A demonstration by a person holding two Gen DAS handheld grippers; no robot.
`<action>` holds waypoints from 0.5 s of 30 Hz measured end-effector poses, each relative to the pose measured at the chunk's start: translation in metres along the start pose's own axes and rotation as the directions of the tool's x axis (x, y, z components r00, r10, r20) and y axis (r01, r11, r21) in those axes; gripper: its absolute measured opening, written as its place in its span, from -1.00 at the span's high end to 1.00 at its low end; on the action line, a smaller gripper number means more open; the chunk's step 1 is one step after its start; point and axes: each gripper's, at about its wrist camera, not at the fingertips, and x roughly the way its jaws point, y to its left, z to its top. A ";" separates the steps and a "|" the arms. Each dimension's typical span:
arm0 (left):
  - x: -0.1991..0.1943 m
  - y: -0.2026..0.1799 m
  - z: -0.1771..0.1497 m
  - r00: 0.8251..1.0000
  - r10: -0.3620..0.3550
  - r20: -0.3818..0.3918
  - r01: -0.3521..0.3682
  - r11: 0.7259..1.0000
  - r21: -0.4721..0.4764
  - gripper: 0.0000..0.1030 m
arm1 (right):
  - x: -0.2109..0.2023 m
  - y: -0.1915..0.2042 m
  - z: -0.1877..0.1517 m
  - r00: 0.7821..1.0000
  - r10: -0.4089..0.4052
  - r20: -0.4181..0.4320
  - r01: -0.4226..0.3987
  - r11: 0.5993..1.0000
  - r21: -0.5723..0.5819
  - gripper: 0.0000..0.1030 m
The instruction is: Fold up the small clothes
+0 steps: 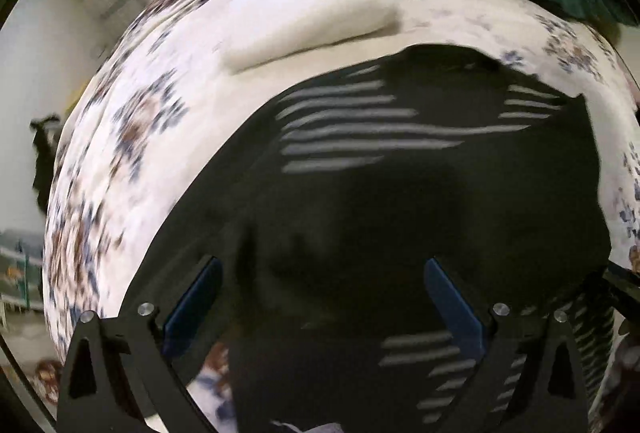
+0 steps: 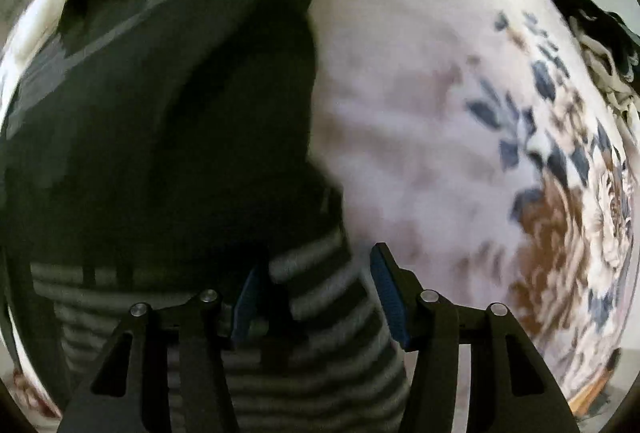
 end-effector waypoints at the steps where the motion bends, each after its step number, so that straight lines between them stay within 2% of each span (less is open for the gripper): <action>1: 0.000 -0.008 0.008 1.000 -0.001 0.004 0.001 1.000 0.012 -1.00 | -0.001 -0.010 -0.001 0.999 -0.007 0.040 0.005 0.999 0.049 0.38; 2: 0.000 -0.015 0.016 1.000 -0.006 0.009 0.006 1.000 0.020 -1.00 | 0.000 -0.024 -0.002 0.998 -0.008 0.062 0.001 0.993 0.116 0.38; 4: 0.000 -0.035 0.038 0.999 -0.022 0.023 0.021 0.999 0.047 -1.00 | 0.003 -0.056 -0.009 0.995 0.061 0.075 -0.079 0.960 0.269 0.39; 5: 0.001 -0.044 0.046 0.999 -0.028 0.029 0.026 0.998 0.060 -1.00 | 0.002 -0.070 -0.015 0.994 0.076 0.081 -0.098 0.946 0.309 0.39; 8: 0.010 -0.074 0.074 0.996 -0.093 0.011 0.091 0.989 0.115 -1.00 | -0.005 -0.099 -0.029 0.990 0.099 0.095 -0.126 0.935 0.332 0.39; 9: 0.019 -0.089 0.085 0.990 -0.141 -0.017 0.142 0.979 0.147 -1.00 | -0.003 -0.101 -0.030 0.989 0.123 0.085 -0.145 0.929 0.341 0.35; 11: 0.031 -0.108 0.100 0.977 -0.204 -0.058 0.211 0.959 0.187 -1.00 | -0.005 -0.132 -0.034 0.974 0.220 0.055 -0.224 0.893 0.391 0.31; 13: 0.051 -0.131 0.115 0.950 -0.286 -0.126 0.308 0.924 0.225 -1.00 | -0.013 -0.146 -0.048 0.947 0.318 0.047 -0.305 0.840 0.449 0.22; 15: 0.071 -0.152 0.126 0.907 -0.366 -0.209 0.410 0.881 0.236 -1.00 | -0.023 -0.172 -0.067 0.912 0.405 0.064 -0.374 0.759 0.533 0.22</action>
